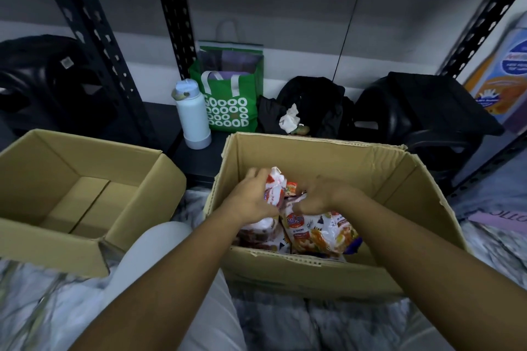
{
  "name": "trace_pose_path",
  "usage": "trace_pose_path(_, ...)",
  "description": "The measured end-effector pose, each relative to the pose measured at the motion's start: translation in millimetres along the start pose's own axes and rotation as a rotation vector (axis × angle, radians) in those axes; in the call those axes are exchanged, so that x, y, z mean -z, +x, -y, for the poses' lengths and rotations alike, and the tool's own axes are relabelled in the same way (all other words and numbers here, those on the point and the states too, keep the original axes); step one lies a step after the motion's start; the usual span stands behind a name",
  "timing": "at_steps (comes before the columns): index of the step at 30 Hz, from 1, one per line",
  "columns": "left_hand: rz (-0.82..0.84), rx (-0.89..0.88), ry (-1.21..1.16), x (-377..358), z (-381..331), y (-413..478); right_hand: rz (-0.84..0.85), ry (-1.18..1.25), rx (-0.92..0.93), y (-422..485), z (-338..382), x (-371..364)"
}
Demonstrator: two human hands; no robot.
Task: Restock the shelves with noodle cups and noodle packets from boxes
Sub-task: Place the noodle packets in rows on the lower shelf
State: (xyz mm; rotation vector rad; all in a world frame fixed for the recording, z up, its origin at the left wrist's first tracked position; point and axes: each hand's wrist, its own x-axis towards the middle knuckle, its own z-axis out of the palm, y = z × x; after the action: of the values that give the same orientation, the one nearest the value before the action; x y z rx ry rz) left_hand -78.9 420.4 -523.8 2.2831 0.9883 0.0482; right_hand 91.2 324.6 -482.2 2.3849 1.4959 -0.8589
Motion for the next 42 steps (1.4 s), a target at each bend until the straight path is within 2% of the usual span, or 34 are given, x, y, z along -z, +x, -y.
trace_pose_path(4, 0.002, -0.034, 0.097, -3.3, 1.5, 2.4, 0.005, -0.218, -0.057, 12.3, -1.7, -11.8)
trace_pose_path(6, 0.014, 0.008, 0.106, -5.2, 0.8, 0.8, 0.032, -0.235, -0.074, 16.6, -5.8, -22.6)
trace_pose_path(10, 0.079, 0.141, 0.102, -7.3, 3.3, -1.3, 0.041, 0.043, -0.004, 18.2, -12.5, -37.9)
trace_pose_path(15, 0.061, 0.134, 0.031, -1.0, 3.9, 1.6, -0.141, 0.209, 0.073, 6.5, -33.1, -33.8)
trace_pose_path(18, -0.004, 0.135, -0.087, 8.8, 3.8, 3.3, -0.272, 0.354, 0.218, -11.1, -55.0, -31.2)
trace_pose_path(20, -0.02, 0.088, -0.141, 20.3, 0.8, 4.7, -0.299, 0.442, 0.337, -24.0, -70.3, -32.5)
trace_pose_path(22, 0.033, -0.012, -0.102, 34.9, -3.8, 8.5, -0.294, 0.329, 0.383, -31.6, -80.5, -36.0)
trace_pose_path(25, 0.252, -0.116, 0.129, 47.5, -14.3, 15.4, -0.222, 0.104, 0.406, -28.8, -83.9, -48.0)
trace_pose_path(28, 0.411, -0.089, 0.357, 33.0, -18.6, 17.6, -0.165, -0.089, 0.392, -20.0, -81.3, -55.5)
trace_pose_path(33, 0.372, -0.016, 0.418, 6.5, -15.5, 18.5, -0.217, -0.244, 0.45, -9.9, -80.5, -45.5)
trace_pose_path(38, 0.378, -0.072, 0.55, -3.2, -6.9, 33.5, -0.156, -0.263, 0.539, 8.7, -81.7, -56.5)
trace_pose_path(42, 0.333, -0.148, 0.525, -7.6, 4.7, 49.6, -0.187, -0.25, 0.587, 23.9, -86.2, -63.6)
